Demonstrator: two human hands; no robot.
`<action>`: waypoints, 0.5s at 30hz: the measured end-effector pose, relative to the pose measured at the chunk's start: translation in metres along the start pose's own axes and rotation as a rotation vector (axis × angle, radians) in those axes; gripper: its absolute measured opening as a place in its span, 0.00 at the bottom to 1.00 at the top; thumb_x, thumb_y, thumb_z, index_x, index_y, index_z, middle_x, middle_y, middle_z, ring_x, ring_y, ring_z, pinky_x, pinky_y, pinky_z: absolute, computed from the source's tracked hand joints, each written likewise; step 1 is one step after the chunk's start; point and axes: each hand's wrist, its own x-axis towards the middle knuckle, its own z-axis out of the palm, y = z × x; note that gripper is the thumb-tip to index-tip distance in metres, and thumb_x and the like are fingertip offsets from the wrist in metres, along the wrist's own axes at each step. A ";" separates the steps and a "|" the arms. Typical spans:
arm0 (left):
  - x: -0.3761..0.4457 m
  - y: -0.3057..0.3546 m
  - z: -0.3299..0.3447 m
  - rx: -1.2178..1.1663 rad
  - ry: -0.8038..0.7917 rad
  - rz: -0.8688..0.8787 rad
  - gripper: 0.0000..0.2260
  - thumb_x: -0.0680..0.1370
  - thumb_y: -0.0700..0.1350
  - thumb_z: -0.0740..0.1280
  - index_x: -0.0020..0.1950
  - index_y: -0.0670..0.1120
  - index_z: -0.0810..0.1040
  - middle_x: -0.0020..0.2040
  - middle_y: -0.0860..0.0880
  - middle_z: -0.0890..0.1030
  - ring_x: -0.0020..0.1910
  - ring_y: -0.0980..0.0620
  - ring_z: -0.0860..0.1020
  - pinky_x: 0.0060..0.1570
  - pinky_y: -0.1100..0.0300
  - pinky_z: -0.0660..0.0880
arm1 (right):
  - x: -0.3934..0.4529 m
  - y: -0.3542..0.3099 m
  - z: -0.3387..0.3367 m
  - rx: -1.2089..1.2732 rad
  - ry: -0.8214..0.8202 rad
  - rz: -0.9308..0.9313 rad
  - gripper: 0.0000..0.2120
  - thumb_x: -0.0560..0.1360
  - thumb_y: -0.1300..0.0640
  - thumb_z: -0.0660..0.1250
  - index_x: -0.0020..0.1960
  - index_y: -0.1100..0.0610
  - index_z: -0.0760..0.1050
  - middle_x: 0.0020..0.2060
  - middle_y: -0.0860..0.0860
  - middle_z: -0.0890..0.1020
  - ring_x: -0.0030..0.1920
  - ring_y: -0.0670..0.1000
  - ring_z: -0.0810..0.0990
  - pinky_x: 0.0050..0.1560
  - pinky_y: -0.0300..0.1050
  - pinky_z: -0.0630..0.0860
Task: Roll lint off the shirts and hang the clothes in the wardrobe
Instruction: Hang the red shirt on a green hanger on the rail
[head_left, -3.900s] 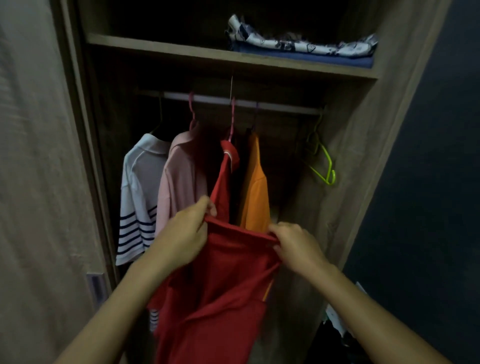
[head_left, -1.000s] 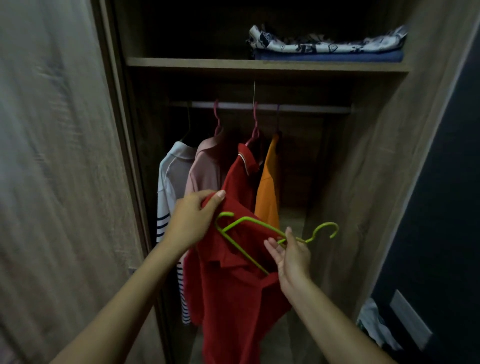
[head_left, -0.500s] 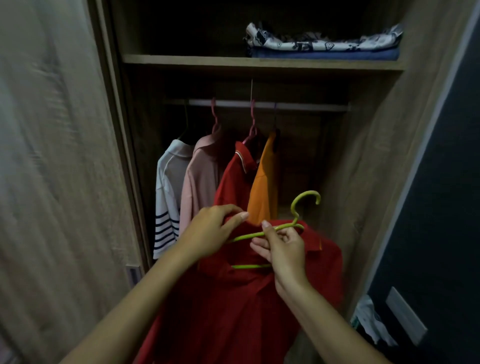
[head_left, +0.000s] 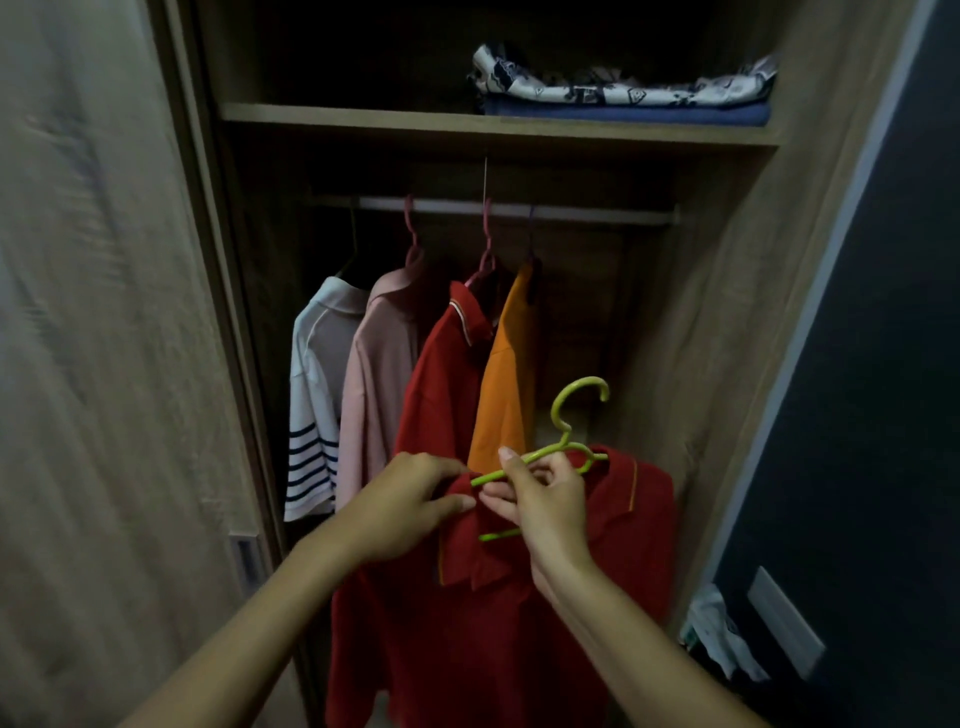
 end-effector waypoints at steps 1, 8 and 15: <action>0.002 0.003 0.005 0.009 0.026 0.008 0.07 0.76 0.48 0.68 0.52 0.49 0.81 0.34 0.57 0.78 0.36 0.65 0.75 0.35 0.75 0.63 | -0.002 0.001 0.000 -0.026 -0.015 0.007 0.09 0.76 0.61 0.68 0.48 0.65 0.71 0.39 0.60 0.79 0.30 0.47 0.83 0.34 0.40 0.81; 0.002 -0.008 0.006 -0.080 -0.140 -0.105 0.16 0.76 0.58 0.64 0.59 0.51 0.77 0.53 0.54 0.83 0.52 0.57 0.79 0.54 0.58 0.74 | 0.025 -0.038 -0.018 -0.145 -0.029 0.027 0.08 0.76 0.58 0.69 0.46 0.61 0.71 0.37 0.55 0.80 0.28 0.44 0.82 0.28 0.36 0.79; 0.005 0.010 0.049 -0.087 0.154 -0.108 0.13 0.80 0.54 0.56 0.53 0.50 0.76 0.50 0.47 0.84 0.52 0.46 0.80 0.48 0.51 0.74 | 0.018 -0.015 -0.008 -0.597 0.186 -0.173 0.31 0.74 0.51 0.71 0.70 0.64 0.64 0.65 0.60 0.71 0.64 0.56 0.74 0.65 0.47 0.70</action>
